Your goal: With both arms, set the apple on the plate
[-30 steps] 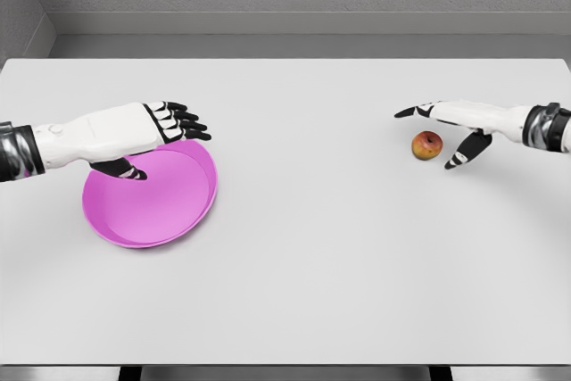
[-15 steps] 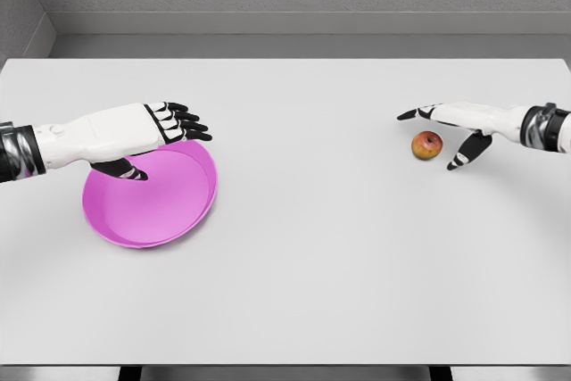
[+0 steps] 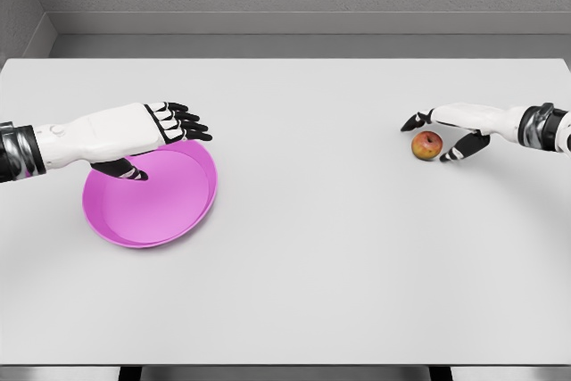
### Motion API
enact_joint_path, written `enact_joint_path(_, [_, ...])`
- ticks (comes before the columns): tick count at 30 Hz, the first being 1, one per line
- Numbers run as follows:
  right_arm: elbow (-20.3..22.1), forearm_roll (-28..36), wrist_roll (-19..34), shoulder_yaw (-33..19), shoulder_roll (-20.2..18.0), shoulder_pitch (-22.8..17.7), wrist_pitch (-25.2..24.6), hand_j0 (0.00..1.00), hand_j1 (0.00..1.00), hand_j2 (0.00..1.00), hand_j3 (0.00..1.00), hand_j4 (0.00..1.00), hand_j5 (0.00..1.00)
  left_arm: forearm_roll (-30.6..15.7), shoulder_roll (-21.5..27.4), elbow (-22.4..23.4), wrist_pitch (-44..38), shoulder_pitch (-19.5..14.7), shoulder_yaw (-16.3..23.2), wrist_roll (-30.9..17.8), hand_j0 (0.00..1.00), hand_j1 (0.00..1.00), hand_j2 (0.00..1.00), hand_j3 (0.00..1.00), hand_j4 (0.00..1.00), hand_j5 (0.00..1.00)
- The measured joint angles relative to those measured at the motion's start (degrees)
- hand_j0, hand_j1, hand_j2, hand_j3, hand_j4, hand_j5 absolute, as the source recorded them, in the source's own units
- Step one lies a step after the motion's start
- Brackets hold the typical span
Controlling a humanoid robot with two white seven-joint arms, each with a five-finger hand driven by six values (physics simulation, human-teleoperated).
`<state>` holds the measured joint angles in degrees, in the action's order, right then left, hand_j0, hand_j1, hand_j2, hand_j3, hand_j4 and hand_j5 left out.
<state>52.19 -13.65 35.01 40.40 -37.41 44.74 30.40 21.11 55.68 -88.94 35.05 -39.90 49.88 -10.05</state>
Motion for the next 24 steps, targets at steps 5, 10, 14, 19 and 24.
enact_joint_path(5, [0.13, -0.05, 0.0, 1.09, 0.01, 0.18, 0.46, 0.62, 0.62, 0.62, 0.62, 0.62, 0.62, 0.0, 0.0, 0.0, 0.0, 0.0, 0.0, 0.0, 1.0, 1.0, 1.0, 1.0, 1.0, 1.0])
enact_joint_path(10, [0.19, -0.07, -0.02, 1.61, -0.02, 0.18, 1.11, 0.58, 0.58, 0.58, 0.58, 0.58, 0.58, 0.0, 0.0, -0.01, 0.0, 0.0, 0.0, 0.0, 1.0, 1.0, 1.0, 1.0, 1.0, 1.0])
enact_joint_path(14, [0.18, -0.1, -0.04, 1.67, -0.07, 0.18, 1.75, 0.5, 0.5, 0.5, 0.5, 0.5, 0.5, 0.01, 0.0, 0.0, 0.0, 0.0, 0.0, 0.0, 1.0, 1.0, 1.0, 1.0, 1.0, 1.0])
enact_joint_path(19, [0.4, 0.35, -0.01, 1.58, -0.08, 1.14, 3.83, 0.45, 0.45, 0.45, 0.45, 0.45, 0.45, 0.0, 0.0, 0.0, 0.0, 0.0, 0.0, 0.0, 1.0, 1.0, 1.0, 1.0, 1.0, 1.0])
enact_joint_path(24, [5.7, 2.75, 0.01, 2.08, 0.13, 0.97, 4.57, 0.46, 0.46, 0.46, 0.46, 0.46, 0.46, 0.0, 0.0, -0.01, 0.0, 0.0, -0.01, 0.0, 1.0, 1.0, 1.0, 1.0, 1.0, 1.0])
